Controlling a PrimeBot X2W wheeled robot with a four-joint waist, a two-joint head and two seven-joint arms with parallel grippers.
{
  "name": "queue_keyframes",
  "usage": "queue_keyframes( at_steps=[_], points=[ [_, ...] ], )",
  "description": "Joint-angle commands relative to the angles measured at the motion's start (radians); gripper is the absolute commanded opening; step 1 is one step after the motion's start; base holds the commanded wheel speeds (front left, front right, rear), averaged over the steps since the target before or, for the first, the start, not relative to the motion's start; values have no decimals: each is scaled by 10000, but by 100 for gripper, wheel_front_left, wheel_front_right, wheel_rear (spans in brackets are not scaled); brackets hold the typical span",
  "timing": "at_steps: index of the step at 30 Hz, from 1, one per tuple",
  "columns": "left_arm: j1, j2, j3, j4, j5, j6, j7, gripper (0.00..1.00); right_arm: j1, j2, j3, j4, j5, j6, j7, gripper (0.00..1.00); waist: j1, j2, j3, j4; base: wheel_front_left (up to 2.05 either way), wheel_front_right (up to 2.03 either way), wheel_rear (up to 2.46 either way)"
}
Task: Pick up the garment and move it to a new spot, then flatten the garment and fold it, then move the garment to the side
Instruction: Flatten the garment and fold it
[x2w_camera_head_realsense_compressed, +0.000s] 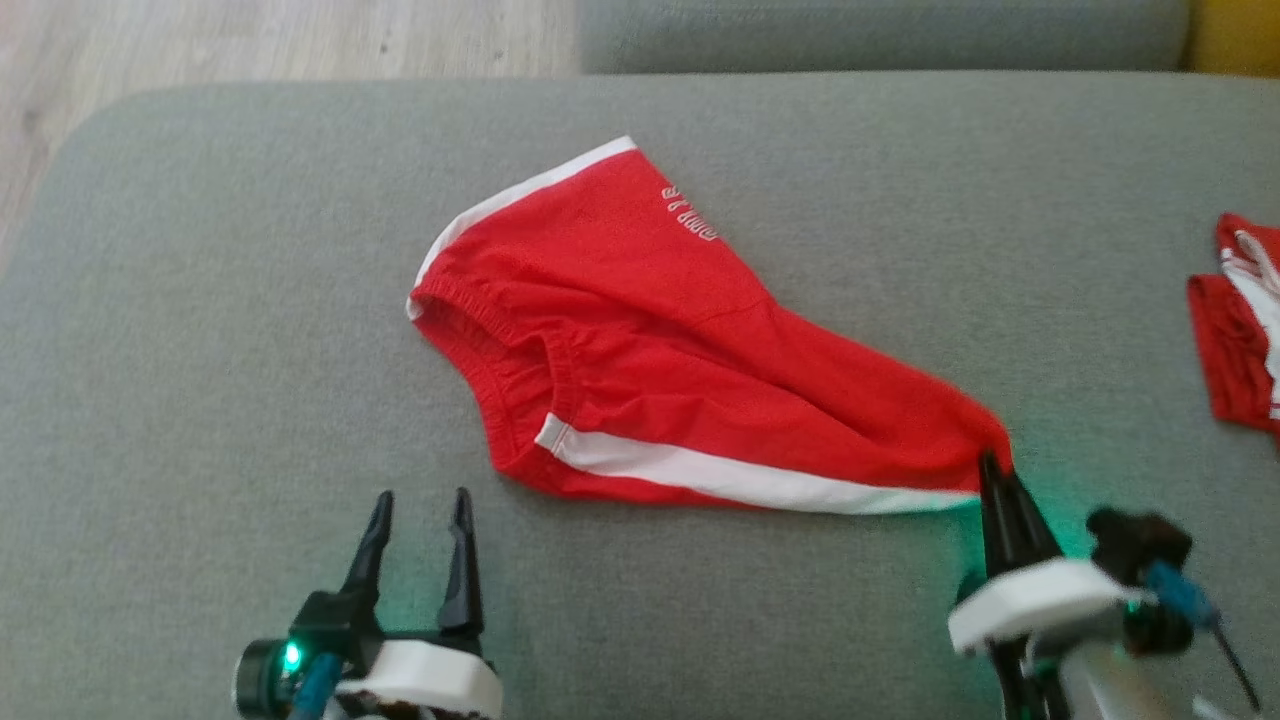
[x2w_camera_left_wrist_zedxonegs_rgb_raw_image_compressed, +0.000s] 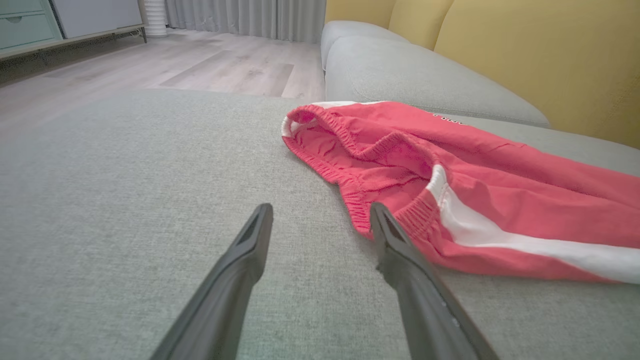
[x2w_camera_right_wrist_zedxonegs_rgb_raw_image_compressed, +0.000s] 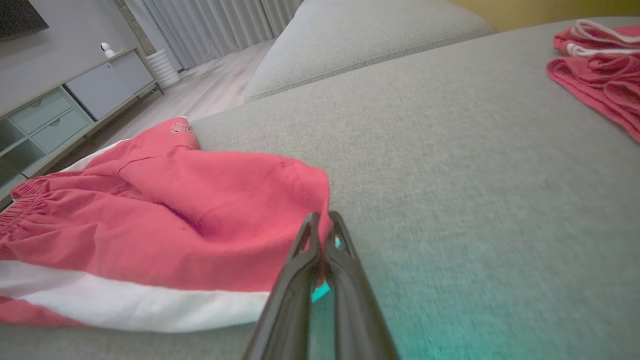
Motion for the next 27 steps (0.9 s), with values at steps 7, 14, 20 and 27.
queue_keyframes(
  at_steps=[7,14,20,27],
  points=[
    [-813,62,-232,-228,-183,-57,-124,100,-2267,-20,-126,1227,-619,65,-21,42,0,0,483,686,0,0,0],
    [-796,62,-110,-255,-190,81,-124,100,-2816,-20,-955,965,-1469,65,-39,100,0,0,284,748,0,0,0],
    [-567,62,435,-554,219,289,-124,100,-1382,-20,-1249,-983,-1868,65,-41,100,0,0,-137,180,0,0,0],
    [-231,62,805,-672,913,467,-124,100,-100,-20,-1132,-1693,-2001,65,-42,100,0,0,-573,-369,0,0,0]
  ],
)
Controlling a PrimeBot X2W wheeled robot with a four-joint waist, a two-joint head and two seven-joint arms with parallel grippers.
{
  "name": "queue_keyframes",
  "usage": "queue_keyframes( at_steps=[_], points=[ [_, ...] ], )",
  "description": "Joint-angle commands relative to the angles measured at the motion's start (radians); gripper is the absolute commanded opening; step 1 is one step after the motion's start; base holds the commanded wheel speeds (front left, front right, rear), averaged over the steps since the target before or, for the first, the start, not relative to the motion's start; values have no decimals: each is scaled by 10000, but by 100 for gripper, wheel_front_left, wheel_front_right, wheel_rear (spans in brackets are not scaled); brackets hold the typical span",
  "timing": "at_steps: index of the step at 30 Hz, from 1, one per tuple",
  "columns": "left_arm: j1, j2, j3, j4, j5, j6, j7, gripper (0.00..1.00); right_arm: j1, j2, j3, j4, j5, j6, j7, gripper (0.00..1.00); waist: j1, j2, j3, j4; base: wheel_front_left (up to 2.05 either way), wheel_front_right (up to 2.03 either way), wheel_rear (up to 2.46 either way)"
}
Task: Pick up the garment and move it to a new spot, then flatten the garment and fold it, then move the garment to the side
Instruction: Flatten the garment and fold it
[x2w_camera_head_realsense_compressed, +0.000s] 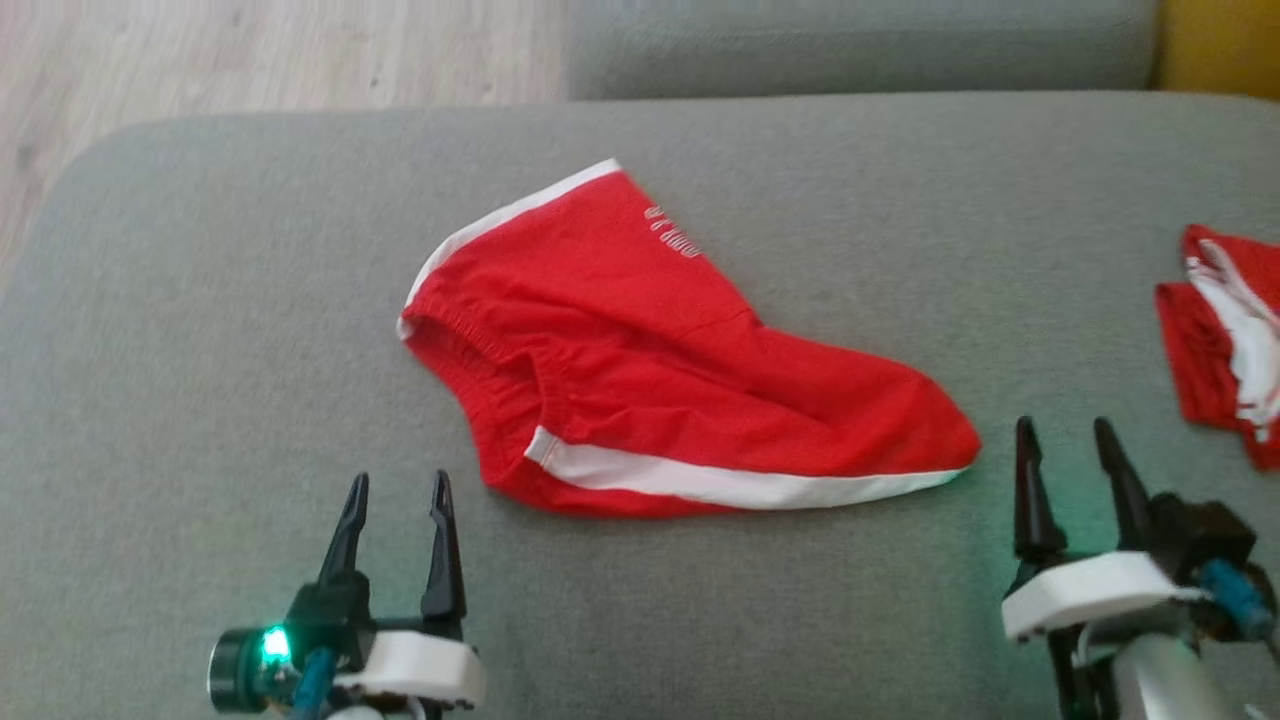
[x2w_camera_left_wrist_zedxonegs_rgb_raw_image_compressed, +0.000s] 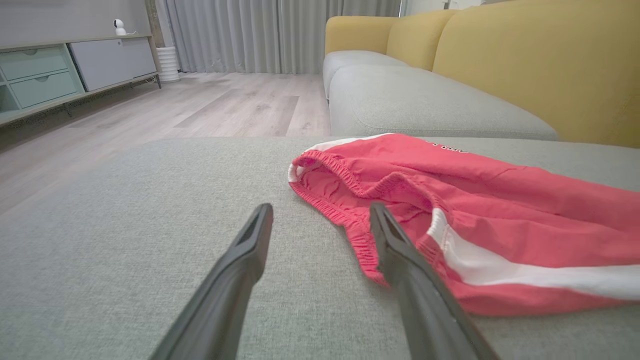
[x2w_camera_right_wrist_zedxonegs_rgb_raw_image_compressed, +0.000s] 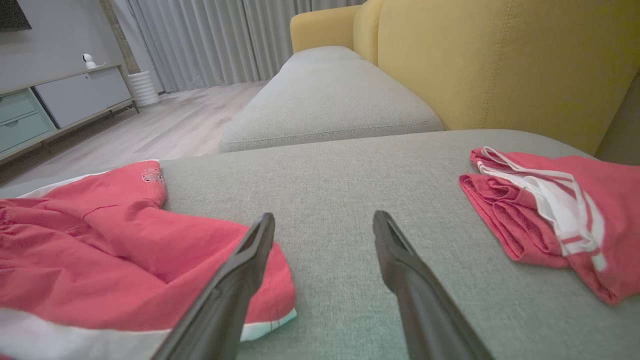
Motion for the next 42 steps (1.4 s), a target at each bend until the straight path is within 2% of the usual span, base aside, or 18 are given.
queue_keyframes(
  at_steps=[1,8,15,18,20,25,29,37,42],
  points=[
    [-64,68,450,-307,114,61,-124,100,-145,-20,346,-420,-106,65,-65,100,0,0,-274,-246,0,0,0],
    [706,68,661,-396,639,72,-124,100,713,-20,768,-596,-224,65,-66,100,0,0,-859,-581,0,0,0],
    [1079,68,869,-404,830,-39,-124,100,885,-20,1025,-553,-132,65,-66,100,0,0,-1040,-713,0,0,0],
    [974,68,800,-372,665,-226,-124,100,844,-20,1111,-528,-61,65,-66,100,0,0,-995,-711,0,0,0],
    [762,68,654,-191,466,-511,-124,100,803,-20,1174,-519,-29,65,-66,100,0,0,-927,-708,0,0,0],
    [-404,68,265,788,-35,-1407,-124,100,682,-20,1394,-346,97,65,-66,100,0,0,-702,-742,0,0,0],
    [-1524,68,-51,1769,-214,-1879,-124,100,529,-20,1528,-223,148,65,-66,100,0,0,-503,-864,0,0,0],
    [-3033,115,-652,4313,-599,-2295,-124,100,373,-20,1508,-196,169,65,-66,100,0,0,-238,-1086,0,0,0],
    [-3603,132,-1384,5052,-1185,-2330,-124,100,349,-20,1486,-228,165,65,-66,100,0,0,-147,-1113,0,0,0]
  ],
)
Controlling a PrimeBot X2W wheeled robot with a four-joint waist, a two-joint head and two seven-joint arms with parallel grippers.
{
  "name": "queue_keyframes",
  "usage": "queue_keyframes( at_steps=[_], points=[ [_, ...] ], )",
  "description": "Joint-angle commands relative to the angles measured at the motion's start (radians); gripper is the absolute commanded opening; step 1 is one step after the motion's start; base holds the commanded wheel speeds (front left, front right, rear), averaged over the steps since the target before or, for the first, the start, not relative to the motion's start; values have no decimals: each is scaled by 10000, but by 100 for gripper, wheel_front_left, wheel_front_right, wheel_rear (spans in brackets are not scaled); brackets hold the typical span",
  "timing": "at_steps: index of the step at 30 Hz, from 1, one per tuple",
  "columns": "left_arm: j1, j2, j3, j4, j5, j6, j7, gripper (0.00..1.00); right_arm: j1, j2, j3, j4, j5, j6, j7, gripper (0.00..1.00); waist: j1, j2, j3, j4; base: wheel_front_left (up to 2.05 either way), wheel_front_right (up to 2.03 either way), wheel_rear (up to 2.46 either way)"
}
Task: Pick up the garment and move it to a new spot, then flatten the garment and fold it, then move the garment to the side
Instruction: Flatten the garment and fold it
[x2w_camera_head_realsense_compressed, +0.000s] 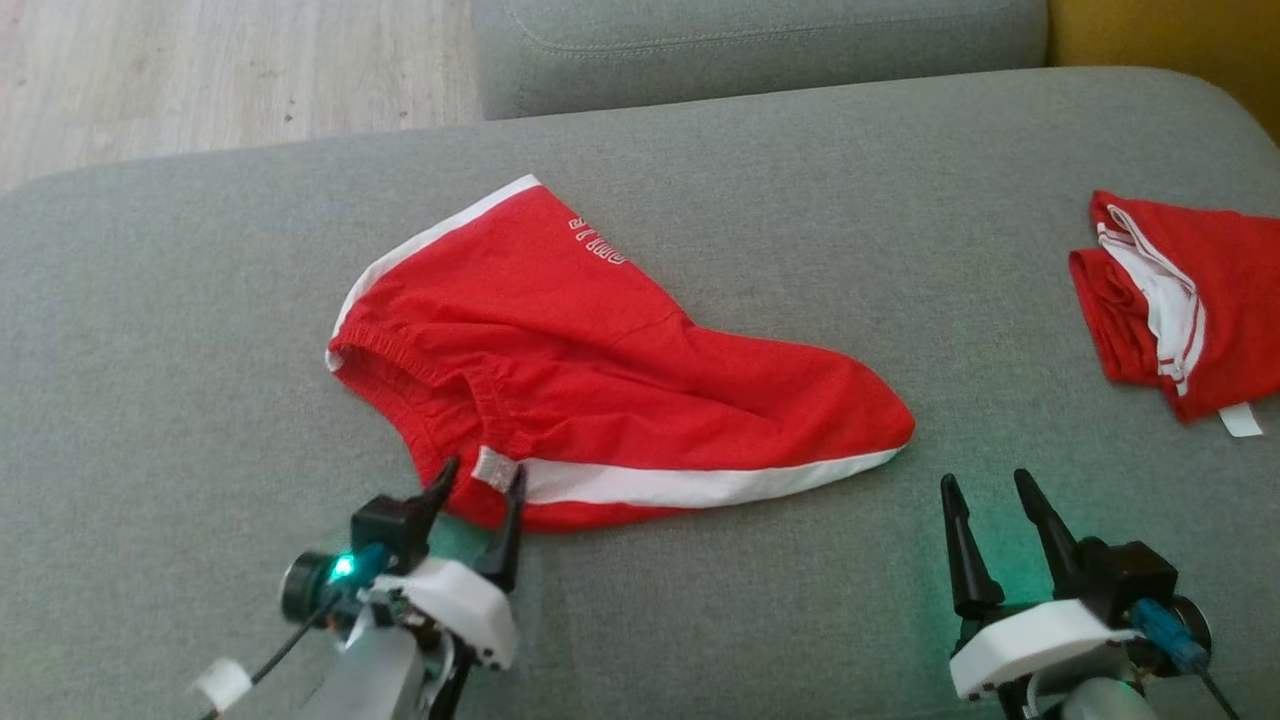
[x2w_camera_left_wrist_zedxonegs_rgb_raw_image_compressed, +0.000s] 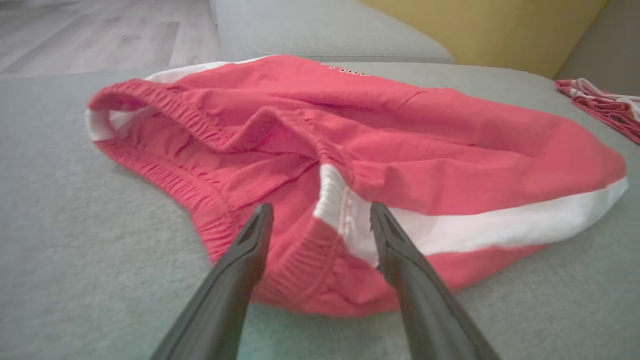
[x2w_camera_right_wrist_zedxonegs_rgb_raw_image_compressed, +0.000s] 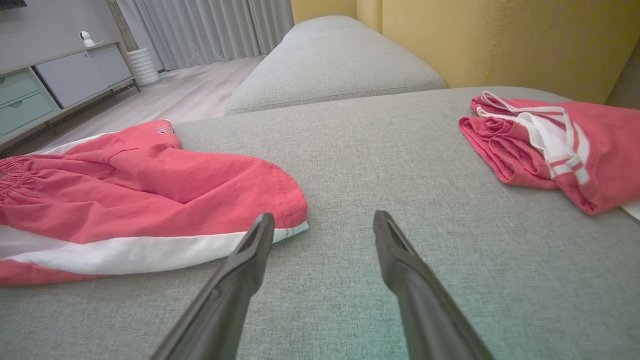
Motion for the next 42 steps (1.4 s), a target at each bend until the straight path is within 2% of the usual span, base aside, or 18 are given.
queue_keyframes(
  at_steps=[1,10,19,21,22,23,26,31,37,42],
  points=[
    [-593,130,37,-166,-218,19,-124,100,-408,-41,196,-297,31,65,-66,100,-1,0,22,-1,0,0,0],
    [-1373,386,-1551,452,-1431,15,28,100,-483,-41,333,-232,107,65,-66,100,-1,0,70,18,0,0,0],
    [-1717,713,-2868,730,-2426,15,972,100,-448,-41,333,-142,229,65,-66,100,-1,0,100,106,0,0,0],
    [-1826,821,-3141,624,-2686,14,896,47,-471,-41,359,-142,259,65,-66,100,-1,0,135,132,0,0,0],
    [-1859,853,-3211,601,-2744,14,838,12,-481,-41,367,-140,264,65,-66,100,-1,0,148,139,0,0,0],
    [-1884,874,-3268,580,-2817,14,780,0,-492,-41,369,-140,268,65,-66,100,-1,0,161,150,0,0,0],
    [-1940,934,-3339,570,-2985,14,515,0,-499,-41,329,-131,275,65,-66,100,-1,0,184,217,0,0,0],
    [-1738,1077,-2514,349,-3414,326,-70,0,-479,-41,539,-28,445,65,-66,100,-1,0,237,550,0,0,0],
    [-958,1593,-1166,-771,-3280,785,-119,0,-629,-41,1317,395,629,65,-66,100,-1,0,334,843,0,0,0],
    [-434,1653,-426,-1277,-2941,778,-122,0,-806,-41,2315,670,795,65,-66,100,-1,0,432,925,0,0,0]
  ],
)
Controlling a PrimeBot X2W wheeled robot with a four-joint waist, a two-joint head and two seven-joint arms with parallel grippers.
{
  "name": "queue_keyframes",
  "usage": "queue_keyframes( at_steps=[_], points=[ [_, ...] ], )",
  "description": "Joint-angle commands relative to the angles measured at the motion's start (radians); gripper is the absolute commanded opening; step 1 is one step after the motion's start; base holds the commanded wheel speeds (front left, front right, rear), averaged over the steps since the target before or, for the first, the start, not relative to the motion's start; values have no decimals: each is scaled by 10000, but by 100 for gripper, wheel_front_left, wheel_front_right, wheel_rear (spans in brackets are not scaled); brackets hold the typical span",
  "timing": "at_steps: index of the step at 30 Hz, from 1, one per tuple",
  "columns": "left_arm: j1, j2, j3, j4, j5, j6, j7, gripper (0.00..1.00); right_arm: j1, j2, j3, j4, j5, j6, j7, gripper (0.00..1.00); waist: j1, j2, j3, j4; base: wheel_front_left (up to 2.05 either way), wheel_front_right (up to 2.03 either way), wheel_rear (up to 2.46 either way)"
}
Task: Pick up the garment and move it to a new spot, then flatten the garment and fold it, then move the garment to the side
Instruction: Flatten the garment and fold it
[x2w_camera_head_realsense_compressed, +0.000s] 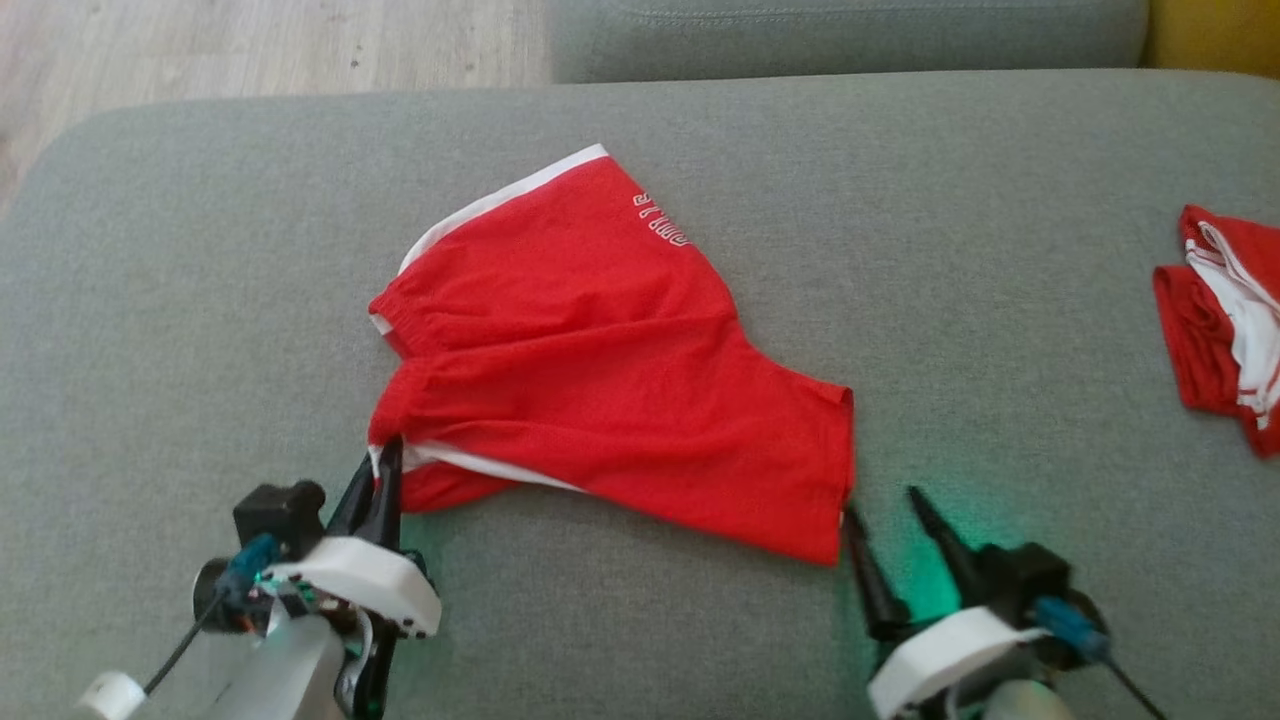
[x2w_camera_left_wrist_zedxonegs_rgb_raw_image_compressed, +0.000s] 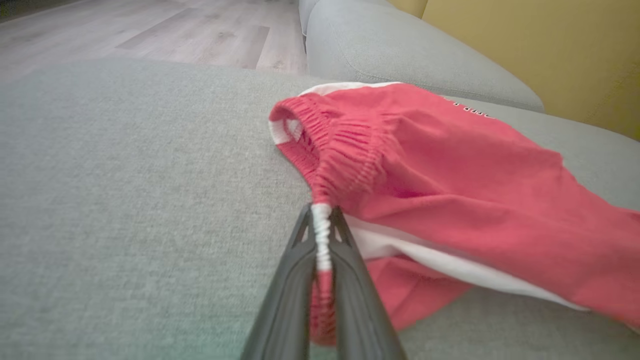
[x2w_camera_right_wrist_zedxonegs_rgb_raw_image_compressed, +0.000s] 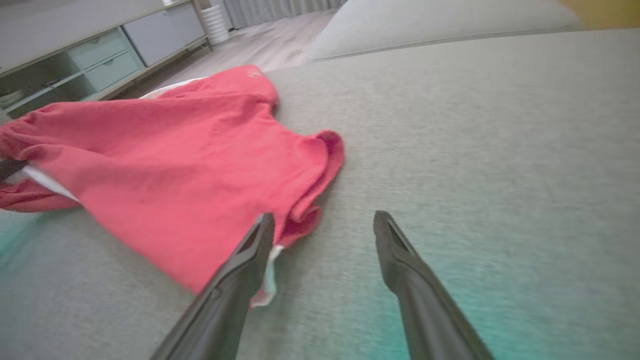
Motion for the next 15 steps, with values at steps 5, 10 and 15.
queue_keyframes(
  at_steps=[5,10,15],
  points=[
    [-187,139,821,-419,395,-84,-124,0,-342,-197,1062,-97,3,65,-66,100,-1,0,24,58,0,0,0],
    [-46,2,1303,-511,734,-179,-125,0,-97,-714,1372,-448,-225,65,-66,100,-1,0,-53,81,0,0,0],
    [112,-85,1684,-478,1038,-290,-125,0,202,-956,1951,-540,-245,65,-66,100,-1,0,-167,118,0,0,0]
  ],
)
